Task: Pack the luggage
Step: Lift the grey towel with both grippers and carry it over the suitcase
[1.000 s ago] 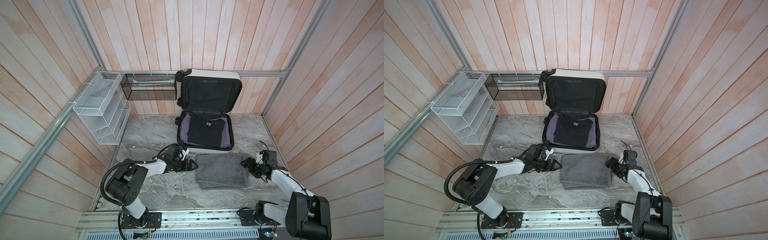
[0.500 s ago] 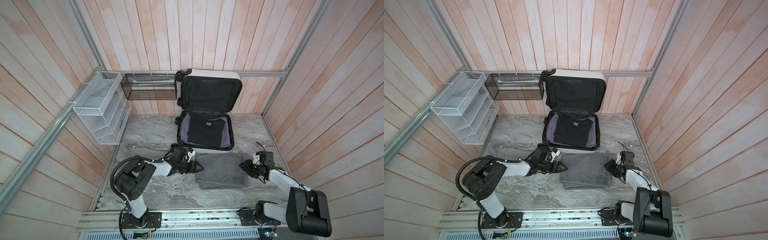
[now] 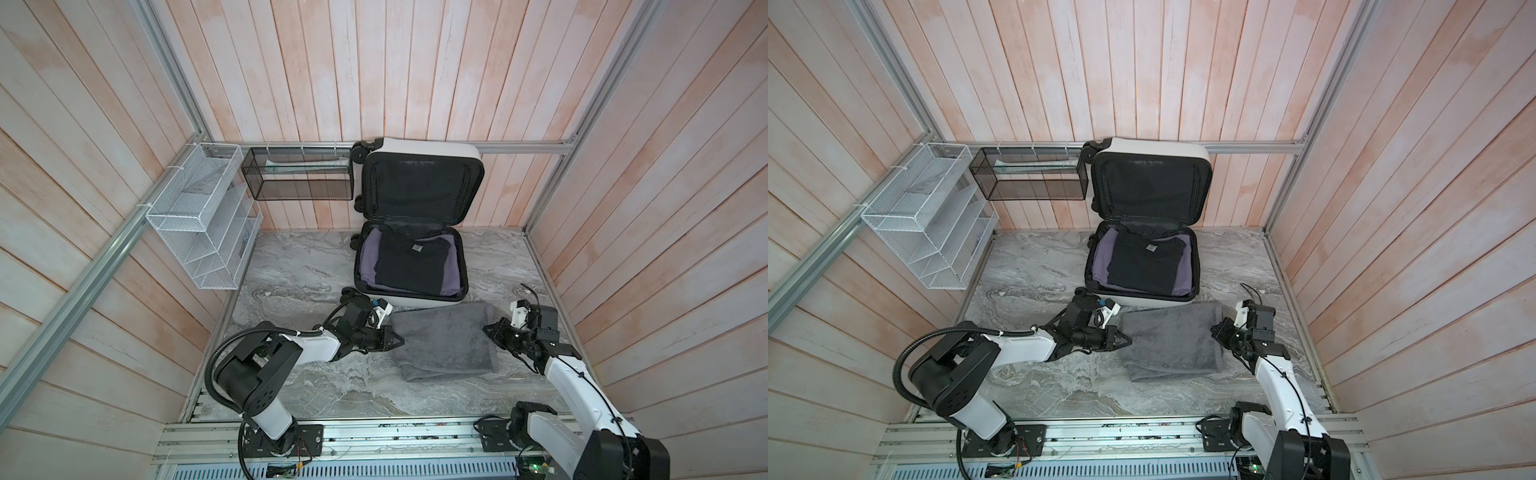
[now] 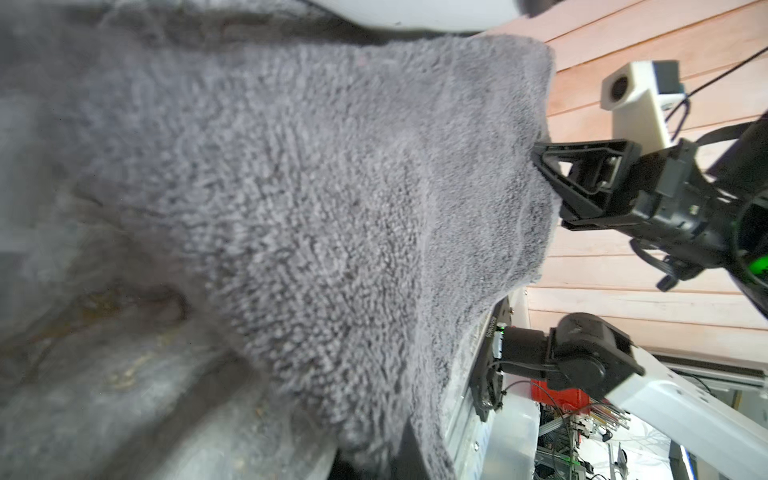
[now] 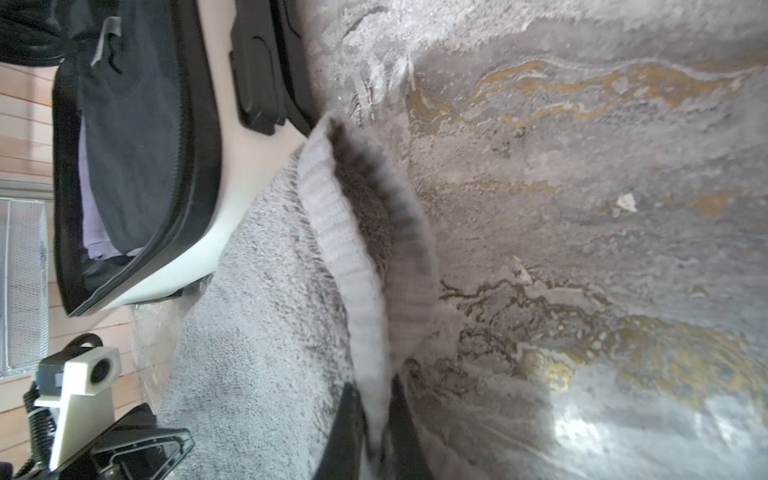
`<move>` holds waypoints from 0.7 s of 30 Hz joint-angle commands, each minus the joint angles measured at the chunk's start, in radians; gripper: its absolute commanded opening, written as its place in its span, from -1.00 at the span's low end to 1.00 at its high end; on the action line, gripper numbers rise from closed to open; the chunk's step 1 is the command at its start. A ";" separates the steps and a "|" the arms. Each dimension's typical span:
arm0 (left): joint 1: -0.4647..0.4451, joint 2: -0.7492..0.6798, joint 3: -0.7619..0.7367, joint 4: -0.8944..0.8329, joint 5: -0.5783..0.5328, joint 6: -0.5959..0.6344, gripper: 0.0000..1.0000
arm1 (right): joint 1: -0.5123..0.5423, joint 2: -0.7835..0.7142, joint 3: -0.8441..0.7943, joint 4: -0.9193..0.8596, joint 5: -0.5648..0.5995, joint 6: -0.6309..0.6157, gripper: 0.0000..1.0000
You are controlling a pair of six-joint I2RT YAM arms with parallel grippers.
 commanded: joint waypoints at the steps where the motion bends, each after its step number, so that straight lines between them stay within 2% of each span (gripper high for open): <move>1: -0.003 -0.128 -0.016 -0.047 -0.052 -0.011 -1.00 | 0.002 -0.091 0.022 -0.117 -0.025 0.011 -1.00; 8: -0.004 -0.364 0.021 -0.218 -0.144 -0.001 -1.00 | 0.005 -0.195 0.145 -0.235 -0.079 0.027 -1.00; 12: 0.011 -0.423 0.104 -0.309 -0.195 0.024 -1.00 | 0.010 -0.186 0.241 -0.236 -0.105 0.055 -1.00; 16: 0.094 -0.389 0.219 -0.368 -0.189 0.072 -1.00 | 0.021 -0.119 0.311 -0.149 -0.111 0.113 -1.00; 21: 0.226 -0.237 0.415 -0.390 -0.136 0.167 -1.00 | 0.094 0.064 0.397 0.032 -0.056 0.186 -1.00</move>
